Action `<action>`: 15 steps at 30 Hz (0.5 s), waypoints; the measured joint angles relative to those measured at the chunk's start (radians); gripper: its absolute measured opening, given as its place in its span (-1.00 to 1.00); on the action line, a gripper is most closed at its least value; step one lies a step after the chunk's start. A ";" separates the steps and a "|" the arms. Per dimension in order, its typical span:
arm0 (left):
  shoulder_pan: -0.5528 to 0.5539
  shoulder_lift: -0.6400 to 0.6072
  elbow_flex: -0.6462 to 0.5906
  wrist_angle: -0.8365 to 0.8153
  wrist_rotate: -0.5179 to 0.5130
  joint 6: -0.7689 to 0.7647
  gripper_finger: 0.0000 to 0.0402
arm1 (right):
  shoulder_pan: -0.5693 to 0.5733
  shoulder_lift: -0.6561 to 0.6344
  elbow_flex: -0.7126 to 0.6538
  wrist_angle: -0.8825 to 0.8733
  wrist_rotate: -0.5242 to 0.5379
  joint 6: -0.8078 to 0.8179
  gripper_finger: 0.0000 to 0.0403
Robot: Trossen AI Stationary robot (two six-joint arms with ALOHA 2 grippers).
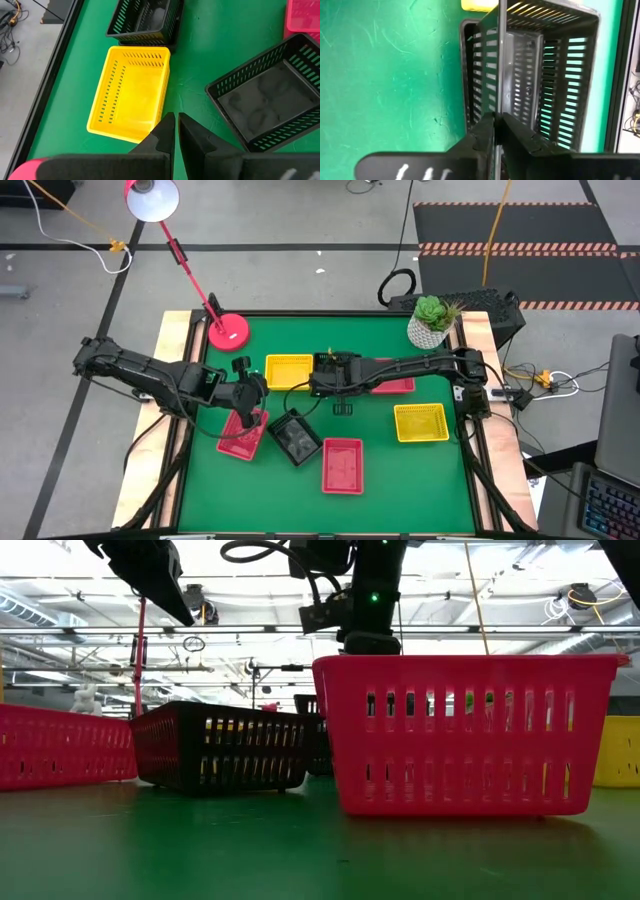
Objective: Stack baskets by color
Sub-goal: Stack the bottom right black bin on top of the top black bin
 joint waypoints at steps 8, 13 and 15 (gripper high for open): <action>0.000 0.000 0.000 0.000 0.000 0.000 -0.87 | 0.000 0.000 0.000 0.000 0.000 0.000 -0.86; 0.000 0.000 0.000 0.000 0.000 -0.001 -0.87 | 0.000 -0.001 -0.056 0.034 0.000 -0.003 -0.86; 0.000 0.000 0.000 0.000 0.000 -0.001 -0.87 | 0.000 -0.001 -0.086 0.047 -0.001 -0.003 -0.85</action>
